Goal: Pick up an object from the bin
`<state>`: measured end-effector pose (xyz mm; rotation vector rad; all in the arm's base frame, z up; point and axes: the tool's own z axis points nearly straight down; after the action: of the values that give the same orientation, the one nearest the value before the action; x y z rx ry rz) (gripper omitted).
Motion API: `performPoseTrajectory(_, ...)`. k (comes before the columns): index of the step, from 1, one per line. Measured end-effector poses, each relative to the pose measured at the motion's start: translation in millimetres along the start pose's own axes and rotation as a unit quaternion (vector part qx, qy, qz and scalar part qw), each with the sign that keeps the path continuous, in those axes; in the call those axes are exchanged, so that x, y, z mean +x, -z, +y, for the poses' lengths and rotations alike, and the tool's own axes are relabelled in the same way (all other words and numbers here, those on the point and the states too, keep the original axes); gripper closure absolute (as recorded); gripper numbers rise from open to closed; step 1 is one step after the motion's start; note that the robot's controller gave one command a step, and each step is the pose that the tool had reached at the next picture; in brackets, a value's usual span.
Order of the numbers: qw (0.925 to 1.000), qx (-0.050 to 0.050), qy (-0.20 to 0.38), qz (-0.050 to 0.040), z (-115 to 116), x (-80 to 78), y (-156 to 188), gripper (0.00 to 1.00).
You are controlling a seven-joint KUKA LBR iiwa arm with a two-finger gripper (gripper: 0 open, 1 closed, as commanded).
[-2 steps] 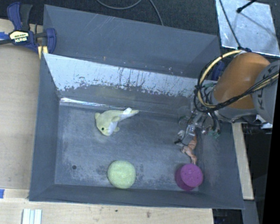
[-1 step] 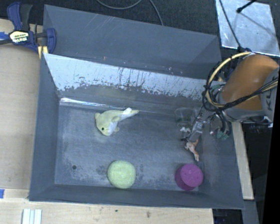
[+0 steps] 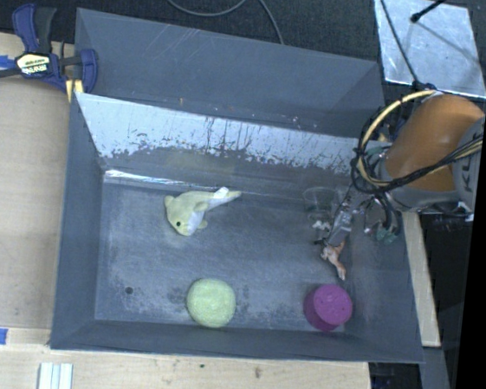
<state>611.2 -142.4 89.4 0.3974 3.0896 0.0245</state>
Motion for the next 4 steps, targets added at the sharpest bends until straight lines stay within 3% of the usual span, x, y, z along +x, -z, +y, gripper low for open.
performPoseTrajectory(1, 1.0, 0.001, -0.002, 0.0005, 2.9, 1.5, 2.6, 1.0)
performPoseTrajectory(2, 1.0, 0.006, 0.001, -0.0052, 9.3, 2.0, 6.2, 1.0)
performPoseTrajectory(4, 1.0, 0.008, 0.0, 0.0026, 5.6, 2.7, 19.8, 1.0)
